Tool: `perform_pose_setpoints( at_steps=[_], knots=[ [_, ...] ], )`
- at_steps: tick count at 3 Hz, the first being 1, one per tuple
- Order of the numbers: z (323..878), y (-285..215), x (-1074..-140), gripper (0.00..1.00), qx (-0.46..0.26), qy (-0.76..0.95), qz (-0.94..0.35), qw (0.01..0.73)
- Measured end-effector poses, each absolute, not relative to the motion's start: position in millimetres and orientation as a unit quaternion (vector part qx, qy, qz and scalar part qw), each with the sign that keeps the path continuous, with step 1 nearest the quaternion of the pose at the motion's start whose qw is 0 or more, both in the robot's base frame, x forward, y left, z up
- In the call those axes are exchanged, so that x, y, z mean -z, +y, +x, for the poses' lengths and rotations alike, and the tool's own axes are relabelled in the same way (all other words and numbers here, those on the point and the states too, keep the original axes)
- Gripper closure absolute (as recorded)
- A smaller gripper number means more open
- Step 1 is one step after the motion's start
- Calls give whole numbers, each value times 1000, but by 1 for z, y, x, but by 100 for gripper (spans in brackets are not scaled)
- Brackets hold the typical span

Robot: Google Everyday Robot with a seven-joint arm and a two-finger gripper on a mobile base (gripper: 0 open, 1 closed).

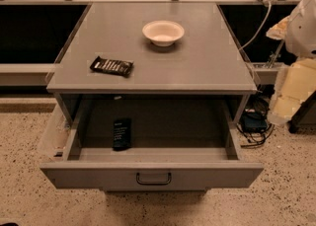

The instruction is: Pick rxbar blueberry from top drawer and place on counter

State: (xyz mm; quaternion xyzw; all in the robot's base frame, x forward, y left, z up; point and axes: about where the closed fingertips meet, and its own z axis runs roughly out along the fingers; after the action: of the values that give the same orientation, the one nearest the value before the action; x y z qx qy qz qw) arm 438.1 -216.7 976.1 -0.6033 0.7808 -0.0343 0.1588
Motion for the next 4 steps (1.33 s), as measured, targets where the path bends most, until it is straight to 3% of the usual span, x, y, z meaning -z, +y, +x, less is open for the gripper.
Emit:
perform_pose_setpoints(
  at_steps=[2, 4],
  knots=[
    [436, -207, -971, 0, 28, 780, -606, 154],
    [411, -89, -901, 0, -87, 737, -654, 149]
  ],
)
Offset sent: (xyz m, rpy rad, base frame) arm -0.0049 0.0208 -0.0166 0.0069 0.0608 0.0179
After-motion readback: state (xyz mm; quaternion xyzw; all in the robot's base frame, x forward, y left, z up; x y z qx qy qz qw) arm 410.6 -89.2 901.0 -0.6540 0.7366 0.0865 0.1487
